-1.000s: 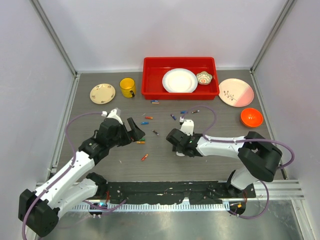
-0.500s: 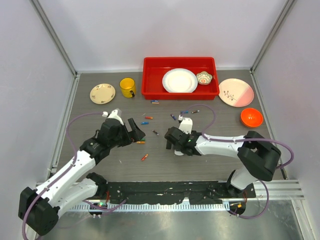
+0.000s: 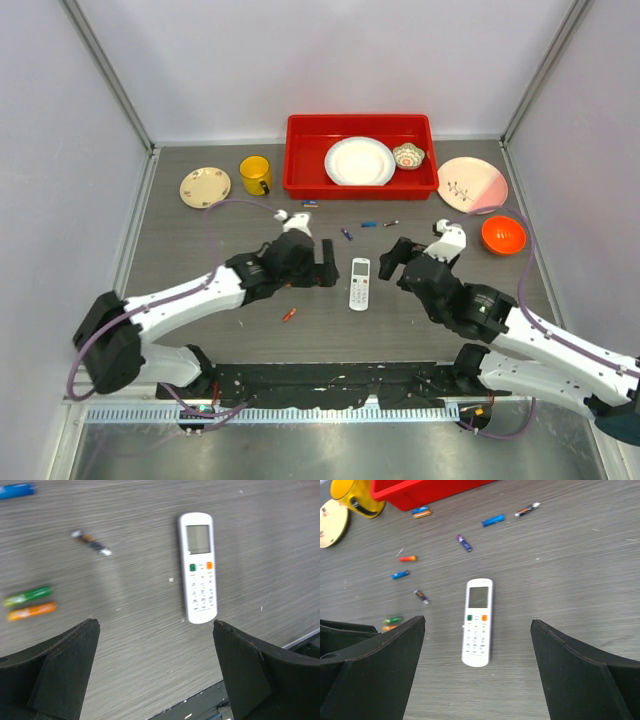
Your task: Load the batteries into the remote control
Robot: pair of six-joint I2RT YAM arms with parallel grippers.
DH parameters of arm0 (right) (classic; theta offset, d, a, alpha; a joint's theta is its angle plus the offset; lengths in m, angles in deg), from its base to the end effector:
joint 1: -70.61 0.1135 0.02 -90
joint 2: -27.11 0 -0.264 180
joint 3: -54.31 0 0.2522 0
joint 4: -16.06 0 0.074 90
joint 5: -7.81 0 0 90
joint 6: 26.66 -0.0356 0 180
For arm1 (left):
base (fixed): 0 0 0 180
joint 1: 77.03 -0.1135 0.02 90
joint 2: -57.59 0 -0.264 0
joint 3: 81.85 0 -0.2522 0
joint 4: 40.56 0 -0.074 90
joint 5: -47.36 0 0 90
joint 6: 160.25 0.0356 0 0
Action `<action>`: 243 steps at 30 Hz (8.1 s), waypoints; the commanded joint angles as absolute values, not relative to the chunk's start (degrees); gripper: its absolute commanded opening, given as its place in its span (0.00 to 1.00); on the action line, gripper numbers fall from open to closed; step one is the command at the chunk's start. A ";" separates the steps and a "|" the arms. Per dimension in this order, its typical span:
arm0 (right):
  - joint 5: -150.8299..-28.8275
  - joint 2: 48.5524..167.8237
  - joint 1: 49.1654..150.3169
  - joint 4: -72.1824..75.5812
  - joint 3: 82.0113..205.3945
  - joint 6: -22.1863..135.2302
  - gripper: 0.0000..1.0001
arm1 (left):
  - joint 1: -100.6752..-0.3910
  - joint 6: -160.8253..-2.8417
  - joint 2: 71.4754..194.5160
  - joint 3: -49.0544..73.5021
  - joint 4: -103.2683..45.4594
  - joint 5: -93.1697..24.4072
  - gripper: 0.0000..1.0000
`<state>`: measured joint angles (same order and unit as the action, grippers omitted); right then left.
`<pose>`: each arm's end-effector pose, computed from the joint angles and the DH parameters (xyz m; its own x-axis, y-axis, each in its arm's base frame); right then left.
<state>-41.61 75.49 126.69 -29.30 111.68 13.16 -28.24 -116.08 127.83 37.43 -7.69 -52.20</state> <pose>0.1169 0.1324 0.2904 -0.4715 0.3442 -0.8119 0.0377 0.9277 0.3714 0.1758 -0.1917 0.2467 -0.7836 -0.1788 -0.5949 0.1420 0.8808 -0.4517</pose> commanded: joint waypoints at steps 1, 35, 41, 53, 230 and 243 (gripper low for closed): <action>-34.73 69.93 126.78 -35.41 106.57 12.19 0.92 | -21.50 -112.80 141.12 27.12 -11.60 -58.20 1.00; -37.98 56.46 126.78 -38.22 102.26 12.54 0.92 | -18.06 -110.24 172.37 4.06 -3.51 -60.49 0.89; -37.98 56.20 126.86 -38.31 102.00 12.27 0.92 | -17.97 -110.33 173.25 3.97 -4.47 -59.87 0.87; -38.33 56.46 126.78 -38.31 101.47 11.31 0.92 | -16.83 -110.86 175.45 4.32 -5.00 -60.57 0.74; -69.35 82.04 126.69 -26.71 117.46 34.86 0.01 | -21.93 -119.91 137.31 33.33 -44.38 -49.15 0.54; -69.62 79.67 126.69 -26.10 116.32 34.77 0.20 | -21.93 -120.53 137.22 35.78 -47.54 -48.80 0.00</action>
